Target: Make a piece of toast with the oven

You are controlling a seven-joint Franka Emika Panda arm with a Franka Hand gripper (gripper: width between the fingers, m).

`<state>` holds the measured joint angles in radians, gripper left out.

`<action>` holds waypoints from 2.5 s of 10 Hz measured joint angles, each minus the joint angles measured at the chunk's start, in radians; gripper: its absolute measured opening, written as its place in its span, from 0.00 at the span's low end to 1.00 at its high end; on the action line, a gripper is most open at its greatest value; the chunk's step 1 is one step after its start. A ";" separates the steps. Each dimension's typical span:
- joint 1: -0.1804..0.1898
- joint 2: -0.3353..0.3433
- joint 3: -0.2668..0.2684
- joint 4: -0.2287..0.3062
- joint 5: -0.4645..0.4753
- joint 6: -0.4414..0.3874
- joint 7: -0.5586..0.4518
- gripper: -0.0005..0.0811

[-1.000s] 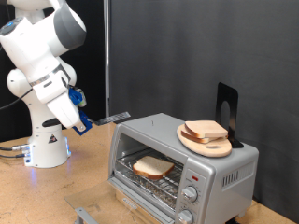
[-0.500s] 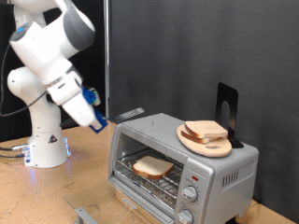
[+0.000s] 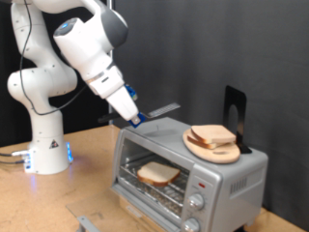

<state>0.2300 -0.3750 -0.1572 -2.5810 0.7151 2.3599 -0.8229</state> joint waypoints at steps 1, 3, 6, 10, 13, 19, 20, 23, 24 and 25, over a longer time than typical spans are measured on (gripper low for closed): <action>0.013 0.000 0.032 0.004 0.000 0.010 0.030 0.48; 0.032 0.003 0.098 0.012 -0.007 0.009 0.106 0.48; 0.038 0.025 0.215 0.017 -0.064 0.021 0.327 0.48; 0.038 0.072 0.290 0.017 -0.096 0.098 0.418 0.48; 0.038 0.081 0.294 0.014 -0.099 0.100 0.417 0.61; 0.041 0.080 0.308 -0.027 -0.127 0.237 0.319 0.99; 0.046 0.080 0.315 -0.048 -0.127 0.297 0.285 0.99; 0.075 0.077 0.320 -0.103 -0.085 0.428 0.195 0.99; 0.086 0.073 0.320 -0.113 -0.064 0.455 0.174 0.99; 0.097 0.068 0.320 -0.123 -0.041 0.482 0.153 0.99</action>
<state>0.3274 -0.3073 0.1628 -2.7039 0.6745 2.8420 -0.6697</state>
